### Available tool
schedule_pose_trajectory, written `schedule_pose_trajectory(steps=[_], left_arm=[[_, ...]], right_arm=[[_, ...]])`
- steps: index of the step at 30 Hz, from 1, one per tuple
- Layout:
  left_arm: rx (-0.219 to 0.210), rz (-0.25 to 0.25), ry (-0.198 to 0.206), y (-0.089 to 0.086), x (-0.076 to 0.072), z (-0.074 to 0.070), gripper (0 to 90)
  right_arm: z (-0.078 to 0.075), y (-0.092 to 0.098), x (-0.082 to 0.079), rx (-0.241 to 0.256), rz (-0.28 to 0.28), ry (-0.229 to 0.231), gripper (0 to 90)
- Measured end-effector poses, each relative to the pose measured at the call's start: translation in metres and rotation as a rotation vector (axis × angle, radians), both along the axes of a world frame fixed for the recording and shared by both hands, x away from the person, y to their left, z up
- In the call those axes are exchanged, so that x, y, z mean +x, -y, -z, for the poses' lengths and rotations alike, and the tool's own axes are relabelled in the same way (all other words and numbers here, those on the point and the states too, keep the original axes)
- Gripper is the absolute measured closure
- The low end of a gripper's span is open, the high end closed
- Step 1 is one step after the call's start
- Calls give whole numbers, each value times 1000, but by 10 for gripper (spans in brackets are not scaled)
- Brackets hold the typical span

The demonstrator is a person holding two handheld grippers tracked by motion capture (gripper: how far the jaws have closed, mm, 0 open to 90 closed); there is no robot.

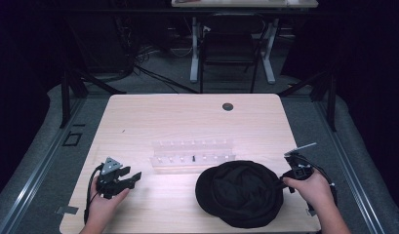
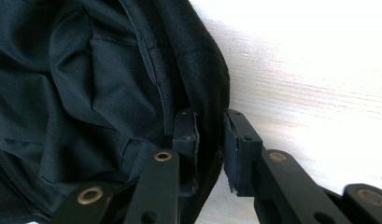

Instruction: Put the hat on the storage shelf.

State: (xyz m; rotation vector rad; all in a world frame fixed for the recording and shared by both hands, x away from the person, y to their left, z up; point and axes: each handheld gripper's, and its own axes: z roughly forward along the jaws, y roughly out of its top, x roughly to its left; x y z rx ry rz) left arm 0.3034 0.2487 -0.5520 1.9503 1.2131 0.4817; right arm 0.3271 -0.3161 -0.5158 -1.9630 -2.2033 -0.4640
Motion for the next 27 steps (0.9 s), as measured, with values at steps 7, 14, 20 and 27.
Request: schedule_pose_trajectory(steps=[7,14,20,27], left_arm=[[3,3,0,0,0,0,468],[4,1,0,0,0,0,469],[4,-2,-1,0,0,0,470],[5,-6,-1,0,0,0,470]], right_arm=[[5,-1,2,23,9,-19,805],[5,-4,2,22,8,-27,854],[0,-2,0,36,-5,-23,872],[-10,1,-1,90,5,-19,875]])
